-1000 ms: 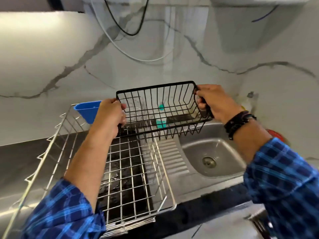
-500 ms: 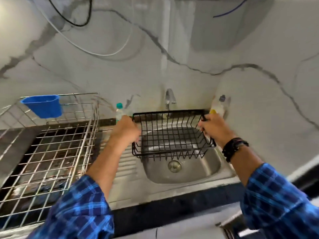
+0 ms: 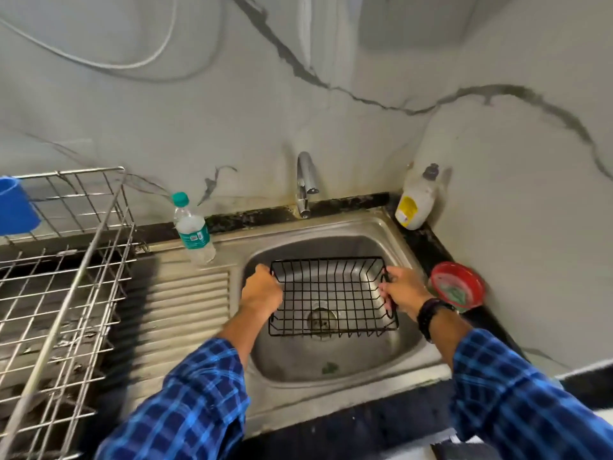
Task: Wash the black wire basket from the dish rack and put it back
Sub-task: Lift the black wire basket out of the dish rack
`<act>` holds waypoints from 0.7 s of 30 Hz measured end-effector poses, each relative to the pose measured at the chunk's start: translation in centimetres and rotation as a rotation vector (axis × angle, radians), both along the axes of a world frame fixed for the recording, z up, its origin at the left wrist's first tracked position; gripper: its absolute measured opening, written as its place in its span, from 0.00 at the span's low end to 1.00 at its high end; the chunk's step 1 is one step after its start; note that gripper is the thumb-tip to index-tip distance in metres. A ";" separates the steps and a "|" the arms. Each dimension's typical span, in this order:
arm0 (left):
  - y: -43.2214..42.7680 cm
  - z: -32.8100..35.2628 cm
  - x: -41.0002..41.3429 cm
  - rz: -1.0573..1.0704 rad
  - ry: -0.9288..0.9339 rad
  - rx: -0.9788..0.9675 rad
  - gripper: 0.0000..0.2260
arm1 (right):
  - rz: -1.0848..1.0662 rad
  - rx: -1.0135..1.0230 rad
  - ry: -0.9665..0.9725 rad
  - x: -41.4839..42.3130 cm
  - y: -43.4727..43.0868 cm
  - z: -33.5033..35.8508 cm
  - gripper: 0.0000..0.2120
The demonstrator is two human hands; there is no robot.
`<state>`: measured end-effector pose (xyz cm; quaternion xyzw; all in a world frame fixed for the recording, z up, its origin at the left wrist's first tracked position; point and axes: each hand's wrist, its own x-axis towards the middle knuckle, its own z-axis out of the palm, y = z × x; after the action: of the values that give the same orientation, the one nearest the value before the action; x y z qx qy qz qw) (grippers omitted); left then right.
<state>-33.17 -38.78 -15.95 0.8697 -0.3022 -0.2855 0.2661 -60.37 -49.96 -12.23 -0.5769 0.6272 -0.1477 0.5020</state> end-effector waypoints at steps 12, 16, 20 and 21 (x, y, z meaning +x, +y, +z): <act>-3.6 -8.2 0.0 0.138 0.045 0.104 0.21 | 0.137 0.061 0.211 3.3 -9.7 -12.0 0.20; -3.9 -9.9 -0.1 0.108 -0.012 0.156 0.18 | 0.237 0.056 0.291 3.3 -11.5 -17.2 0.15; -3.9 -10.9 -0.9 0.158 -0.037 0.175 0.15 | 0.208 0.029 0.254 3.1 -11.0 -20.0 0.12; -3.8 -10.9 -1.2 0.181 -0.031 0.186 0.16 | 0.198 0.035 0.235 3.3 -10.7 -19.5 0.15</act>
<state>-34.33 -42.60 -26.83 0.9186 -0.1986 -0.2737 0.2045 -57.05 -60.62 -31.70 -0.6405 0.6241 -0.0180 0.4471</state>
